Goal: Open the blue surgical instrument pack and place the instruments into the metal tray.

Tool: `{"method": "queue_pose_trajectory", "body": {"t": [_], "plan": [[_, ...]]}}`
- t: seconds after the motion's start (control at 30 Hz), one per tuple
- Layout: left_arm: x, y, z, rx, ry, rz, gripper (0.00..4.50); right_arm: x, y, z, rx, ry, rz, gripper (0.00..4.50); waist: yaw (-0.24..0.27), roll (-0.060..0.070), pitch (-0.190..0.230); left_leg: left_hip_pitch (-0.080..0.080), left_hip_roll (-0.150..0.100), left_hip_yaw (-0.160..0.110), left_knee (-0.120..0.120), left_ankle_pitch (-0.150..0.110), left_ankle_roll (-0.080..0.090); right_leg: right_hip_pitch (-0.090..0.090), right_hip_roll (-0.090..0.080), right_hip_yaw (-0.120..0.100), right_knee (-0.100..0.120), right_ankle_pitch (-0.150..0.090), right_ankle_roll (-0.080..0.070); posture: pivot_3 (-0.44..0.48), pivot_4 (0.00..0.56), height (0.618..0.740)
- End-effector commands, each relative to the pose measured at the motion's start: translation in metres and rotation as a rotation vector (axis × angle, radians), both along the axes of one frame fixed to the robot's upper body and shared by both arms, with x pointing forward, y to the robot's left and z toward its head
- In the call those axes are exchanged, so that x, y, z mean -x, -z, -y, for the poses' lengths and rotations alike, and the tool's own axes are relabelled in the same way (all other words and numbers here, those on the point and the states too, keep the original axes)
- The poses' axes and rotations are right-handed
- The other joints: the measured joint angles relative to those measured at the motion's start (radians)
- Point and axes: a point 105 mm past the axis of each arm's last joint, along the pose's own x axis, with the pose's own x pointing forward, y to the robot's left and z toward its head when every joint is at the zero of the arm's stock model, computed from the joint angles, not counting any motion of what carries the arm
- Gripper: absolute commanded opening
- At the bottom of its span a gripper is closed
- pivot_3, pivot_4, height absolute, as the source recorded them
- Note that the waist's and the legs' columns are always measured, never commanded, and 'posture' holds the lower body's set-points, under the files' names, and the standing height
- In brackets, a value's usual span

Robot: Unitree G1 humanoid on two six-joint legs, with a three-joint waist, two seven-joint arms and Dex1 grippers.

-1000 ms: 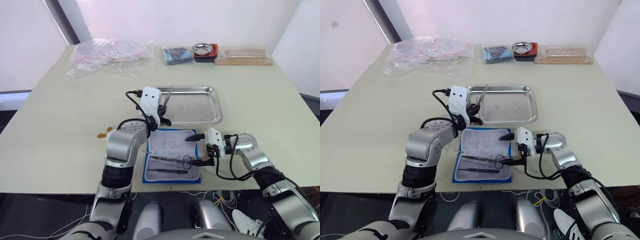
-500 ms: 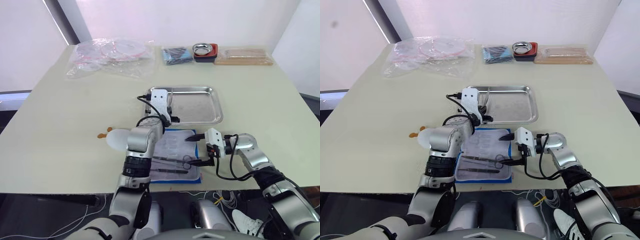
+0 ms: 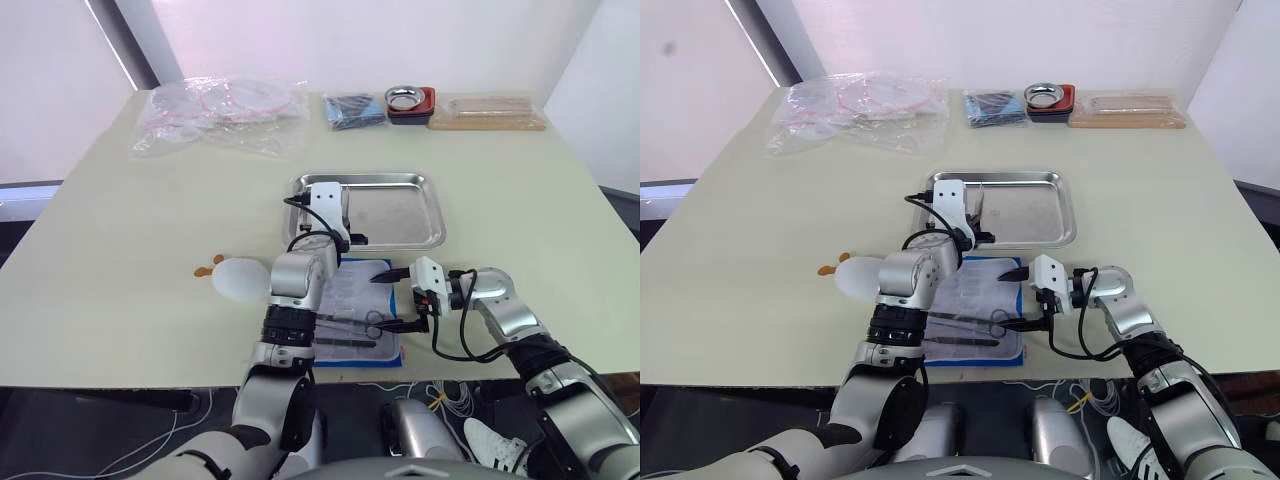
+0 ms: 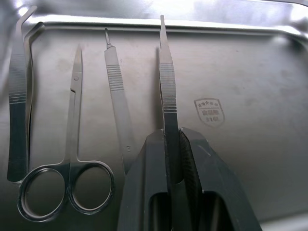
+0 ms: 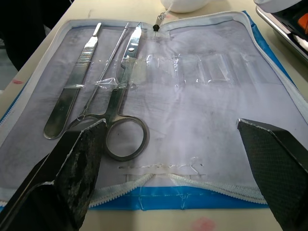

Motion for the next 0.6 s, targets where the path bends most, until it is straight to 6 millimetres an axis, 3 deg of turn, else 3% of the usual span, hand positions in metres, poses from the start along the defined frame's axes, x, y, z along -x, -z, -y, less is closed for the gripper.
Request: {"method": "queue_pose_trajectory", "body": {"t": [0.03, 0.07, 0.1, 0.27, 0.5, 0.6], "plan": [[-0.003, -0.009, 0.002, 0.013, -0.011, 0.032, 0.02, 0.023, 0.06, 0.02, 0.222, 0.028, -0.164, 4.5, 0.0, 0.0, 0.0, 0.0, 0.0, 0.0, 0.0, 0.0, 0.0, 0.0, 0.0, 0.0, 0.0, 0.0, 0.0, 0.0, 0.15, 0.74], [-0.002, -0.009, 0.002, 0.015, -0.016, 0.03, 0.02, 0.023, 0.06, 0.02, 0.223, 0.029, -0.164, 4.5, 0.0, 0.0, 0.0, 0.0, 0.0, 0.0, 0.0, 0.0, 0.0, 0.0, 0.0, 0.0, 0.0, 0.0, 0.0, 0.0, 0.15, 0.74], [-0.003, -0.009, 0.001, 0.012, -0.022, 0.032, 0.71, 0.023, 0.06, 0.021, 0.223, 0.029, -0.163, 4.5, 0.0, 0.0, 0.0, 0.0, 0.0, 0.0, 0.0, 0.0, 0.0, 0.0, 0.0, 0.0, 0.0, 0.0, 0.0, 0.0, 0.15, 0.74], [-0.003, -0.011, -0.001, 0.004, -0.029, 0.037, 2.71, 0.023, 0.06, 0.02, 0.222, 0.029, -0.162, 4.5, 0.0, 0.0, 0.0, 0.0, 0.0, 0.0, 0.0, 0.0, 0.0, 0.0, 0.0, 0.0, 0.0, 0.0, 0.0, 0.0, 0.15, 0.74], [-0.006, -0.021, -0.01, -0.03, -0.036, 0.099, 2.71, 0.022, 0.06, 0.02, 0.221, 0.032, -0.16, 4.5, 0.0, 0.0, 0.0, 0.0, 0.0, 0.0, 0.0, 0.0, 0.0, 0.0, 0.0, 0.0, 0.0, 0.0, 0.0, 0.0, 0.15, 0.74], [-0.006, -0.032, -0.008, -0.034, 0.038, 0.162, 2.71, 0.022, 0.059, 0.02, 0.216, 0.034, -0.163, 4.5, 0.0, 0.0, 0.0, 0.0, 0.0, 0.0, 0.0, 0.0, 0.0, 0.0, 0.0, 0.0, 0.0, 0.0, 0.0, 0.0, 0.15, 0.74]]}}
